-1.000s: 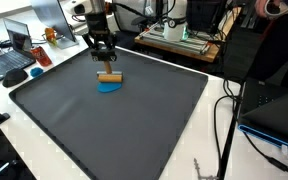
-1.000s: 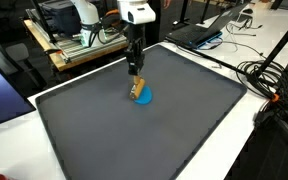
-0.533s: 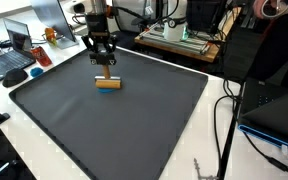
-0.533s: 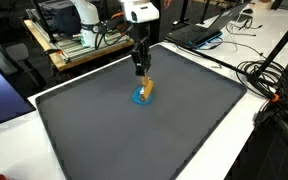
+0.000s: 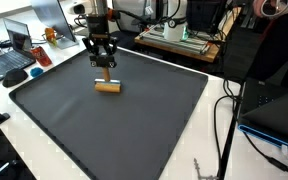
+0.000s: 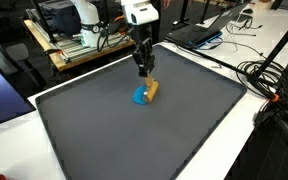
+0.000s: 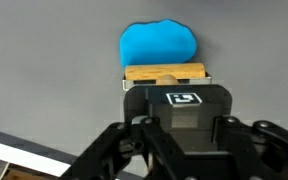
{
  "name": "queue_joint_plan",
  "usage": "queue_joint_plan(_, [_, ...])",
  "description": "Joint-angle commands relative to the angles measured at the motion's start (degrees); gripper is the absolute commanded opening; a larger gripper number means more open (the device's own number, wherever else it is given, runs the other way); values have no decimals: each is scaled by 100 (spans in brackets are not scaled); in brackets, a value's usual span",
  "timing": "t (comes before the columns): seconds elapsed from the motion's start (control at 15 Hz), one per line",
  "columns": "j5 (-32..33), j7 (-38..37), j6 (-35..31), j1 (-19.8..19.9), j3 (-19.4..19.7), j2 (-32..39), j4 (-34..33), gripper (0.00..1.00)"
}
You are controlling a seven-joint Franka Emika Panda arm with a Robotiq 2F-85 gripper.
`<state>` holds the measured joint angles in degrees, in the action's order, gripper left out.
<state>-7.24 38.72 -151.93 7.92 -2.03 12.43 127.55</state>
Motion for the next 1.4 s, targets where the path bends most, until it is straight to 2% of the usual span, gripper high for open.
queue_joint_plan(0.0, [131,-13,-15,6,24,10,198,22])
queue_joint_plan(0.53, [595,103,453,15,176,-136,277,22])
queue_joint_plan(1.33, [1212,283,562,-33,237,-241,415,22])
